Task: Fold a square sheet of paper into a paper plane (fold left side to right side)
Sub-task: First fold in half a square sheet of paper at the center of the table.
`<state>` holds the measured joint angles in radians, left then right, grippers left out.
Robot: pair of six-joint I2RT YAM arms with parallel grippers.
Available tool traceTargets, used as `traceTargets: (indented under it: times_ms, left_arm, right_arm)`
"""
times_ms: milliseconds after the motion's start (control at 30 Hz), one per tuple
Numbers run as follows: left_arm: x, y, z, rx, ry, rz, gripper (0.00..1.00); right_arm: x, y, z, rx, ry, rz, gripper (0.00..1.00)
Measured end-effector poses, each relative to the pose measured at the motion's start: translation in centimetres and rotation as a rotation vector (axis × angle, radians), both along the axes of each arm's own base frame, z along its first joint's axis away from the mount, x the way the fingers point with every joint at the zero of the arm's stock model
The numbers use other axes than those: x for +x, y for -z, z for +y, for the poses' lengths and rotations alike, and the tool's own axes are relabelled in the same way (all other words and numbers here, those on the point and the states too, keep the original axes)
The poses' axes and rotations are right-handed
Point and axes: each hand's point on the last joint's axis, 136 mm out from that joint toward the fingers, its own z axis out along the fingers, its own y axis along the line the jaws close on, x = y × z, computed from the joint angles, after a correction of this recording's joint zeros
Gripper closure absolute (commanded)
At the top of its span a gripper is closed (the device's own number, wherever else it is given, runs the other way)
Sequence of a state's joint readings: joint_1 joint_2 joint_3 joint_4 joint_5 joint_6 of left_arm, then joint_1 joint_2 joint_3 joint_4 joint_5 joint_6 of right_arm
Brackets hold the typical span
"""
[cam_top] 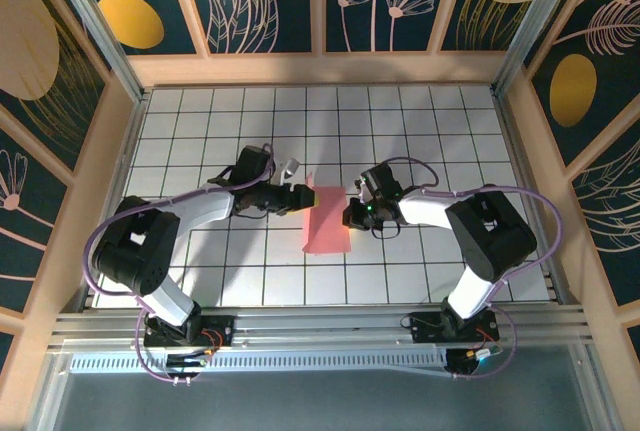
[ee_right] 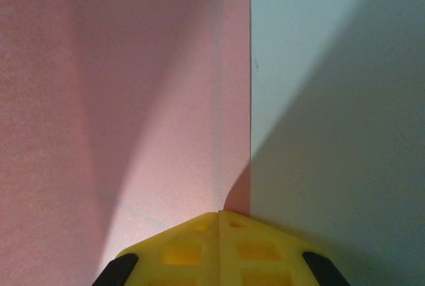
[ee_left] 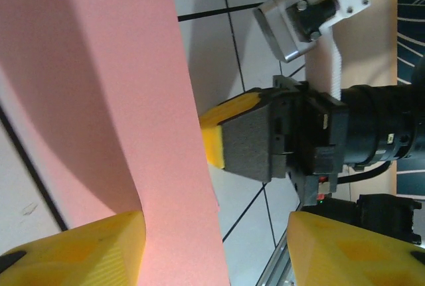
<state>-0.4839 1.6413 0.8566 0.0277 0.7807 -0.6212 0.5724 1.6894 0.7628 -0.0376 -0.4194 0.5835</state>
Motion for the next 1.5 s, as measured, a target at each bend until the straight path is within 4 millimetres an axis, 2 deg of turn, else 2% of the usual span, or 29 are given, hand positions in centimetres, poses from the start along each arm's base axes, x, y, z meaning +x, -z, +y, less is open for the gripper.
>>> traceTargets:
  times_ms: [200,533,667,867,933,1167,1267,1500]
  left_arm:
    - [0.0,1.3,-1.5,0.004,0.025,0.027,0.49]
    - [0.1,3.3,-2.6,0.04,0.031,0.055,0.87]
    - [0.2,3.8,-2.6,0.055,0.026,0.058,0.95]
    - [0.3,4.1,-2.7,0.067,0.022,0.054,1.0]
    - [0.3,4.1,-2.7,0.067,0.022,0.054,1.0]
    - [0.3,4.2,-2.7,0.07,0.021,0.055,1.0]
    - [0.2,4.2,-2.8,0.071,0.024,0.054,1.0]
    - [0.0,4.2,-3.0,0.071,0.03,0.054,1.0]
  right_arm:
    - [0.1,-0.1,0.1,0.016,0.002,-0.019,0.94]
    - [0.1,-0.2,0.2,0.042,0.013,-0.032,0.94]
    - [0.0,-0.2,0.2,0.047,0.017,-0.034,0.94]
    - [0.1,-0.9,0.3,0.058,0.022,-0.047,0.93]
    - [0.3,-1.6,0.4,0.07,0.026,-0.061,0.89]
    - [0.9,-5.1,-0.4,0.179,0.056,-0.126,0.63]
    - [1.1,-5.6,-1.0,0.235,0.072,-0.13,0.54]
    - [0.7,-6.1,0.4,0.34,0.027,-0.125,0.51]
